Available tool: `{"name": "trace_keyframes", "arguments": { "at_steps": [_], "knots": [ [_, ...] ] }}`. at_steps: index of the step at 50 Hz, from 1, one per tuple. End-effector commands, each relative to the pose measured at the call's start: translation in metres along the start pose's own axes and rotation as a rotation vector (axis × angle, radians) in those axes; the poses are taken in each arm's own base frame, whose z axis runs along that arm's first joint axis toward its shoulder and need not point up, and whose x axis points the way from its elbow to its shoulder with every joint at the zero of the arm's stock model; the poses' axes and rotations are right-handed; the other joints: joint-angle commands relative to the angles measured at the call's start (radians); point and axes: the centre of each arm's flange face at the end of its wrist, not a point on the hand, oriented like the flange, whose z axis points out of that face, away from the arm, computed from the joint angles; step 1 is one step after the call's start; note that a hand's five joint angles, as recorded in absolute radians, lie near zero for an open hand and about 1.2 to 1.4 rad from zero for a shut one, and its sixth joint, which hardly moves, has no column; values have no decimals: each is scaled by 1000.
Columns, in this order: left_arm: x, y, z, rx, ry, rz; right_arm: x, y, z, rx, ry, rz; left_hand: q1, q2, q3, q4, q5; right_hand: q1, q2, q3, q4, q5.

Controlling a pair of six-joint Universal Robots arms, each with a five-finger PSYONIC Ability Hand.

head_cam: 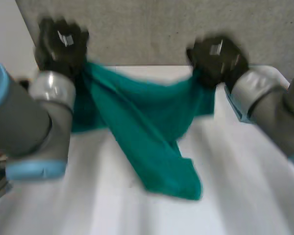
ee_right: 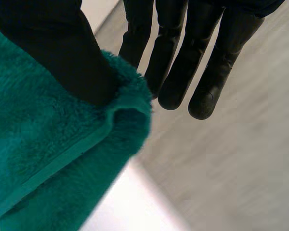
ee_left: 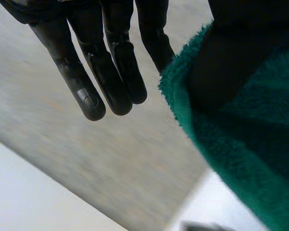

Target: Fold the laundry.

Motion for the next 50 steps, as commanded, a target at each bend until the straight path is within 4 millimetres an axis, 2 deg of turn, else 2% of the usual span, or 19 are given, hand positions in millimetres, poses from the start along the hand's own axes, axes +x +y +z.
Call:
{"name": "trace_keyframes", "arguments": {
  "at_steps": [1, 4, 9, 15, 20, 24, 26, 31, 32, 33, 36, 37, 38, 42, 45, 47, 48, 49, 50],
  "knots": [
    [-62, -63, 49, 233, -269, -99, 57, -85, 23, 364, 305, -101, 148, 147, 148, 148, 156, 423, 222, 216, 207, 236],
    [-58, -68, 45, 258, -255, -110, 60, -88, 22, 366, 325, -140, 142, 141, 142, 143, 150, 423, 222, 216, 207, 236],
    [-39, -63, 27, 250, -162, -102, 58, -69, 21, 271, 313, -195, 142, 141, 142, 143, 150, 423, 222, 216, 207, 236],
    [-11, -48, -12, 194, -34, -90, 50, -53, 18, 184, 260, -183, 140, 138, 139, 140, 147, 423, 222, 216, 207, 236],
    [-12, -56, -38, 207, 3, -99, 43, -46, 16, 140, 234, -176, 131, 130, 130, 131, 138, 423, 222, 216, 207, 236],
    [-15, -59, -50, 213, 17, -103, 38, -36, 10, 68, 200, -172, 110, 109, 110, 110, 118, 423, 222, 216, 207, 236],
    [-13, -58, -54, 208, 31, -101, 32, -29, 2, -5, 158, -171, 81, 80, 80, 81, 88, 423, 222, 216, 207, 236],
    [6, -48, -69, 190, 122, -86, 22, -14, -26, -175, 69, -190, 43, 42, 42, 43, 50, 423, 222, 216, 207, 236],
    [9, -46, -70, 189, 137, -85, 20, -9, -30, -209, 51, -199, 43, 42, 42, 43, 50, 423, 222, 216, 207, 236],
    [12, -45, -72, 190, 151, -82, 18, 5, -37, -286, 23, -217, 43, 42, 42, 43, 50, 423, 222, 216, 207, 236],
    [36, -33, -77, 177, 245, -75, 15, 24, -48, -390, -13, -249, 31, 30, 30, 31, 39, 423, 222, 216, 207, 236],
    [45, -30, -80, 173, 279, -78, 14, 35, -54, -446, -36, -266, 2, 1, 1, 2, 9, 423, 222, 216, 207, 236],
    [62, -27, -88, 174, 348, -92, 13, 40, -57, -468, -45, -277, -77, -78, -77, -77, -69, 423, 222, 216, 207, 236],
    [97, -23, -110, 179, 498, -124, 14, 66, -69, -577, -75, -304, -318, -319, -318, -318, -310, 423, 222, 216, 207, 236],
    [111, -15, -118, 170, 558, -121, 12, 84, -76, -645, -105, -310, -456, -457, -456, -456, -448, 423, 222, 216, 207, 236],
    [120, -9, -123, 161, 608, -111, 10, 91, -78, -664, -116, -316, -658, -659, -659, -658, -651, 423, 222, 216, 207, 236],
    [122, -7, -126, 159, 628, -109, 9, 94, -78, -672, -119, -318, -732, -733, -732, -732, -724, 307, 107, 100, 92, 121],
    [124, -7, -128, 158, 645, -105, 10, 98, -77, -688, -118, -319, -793, -794, -794, -793, -786, 33, -168, -174, -182, -153],
    [127, -6, -135, 154, 684, -97, 10, 100, -76, -694, -115, -320, -823, -824, -824, -823, -816, -109, -310, -316, -325, -296]
  ]
}}
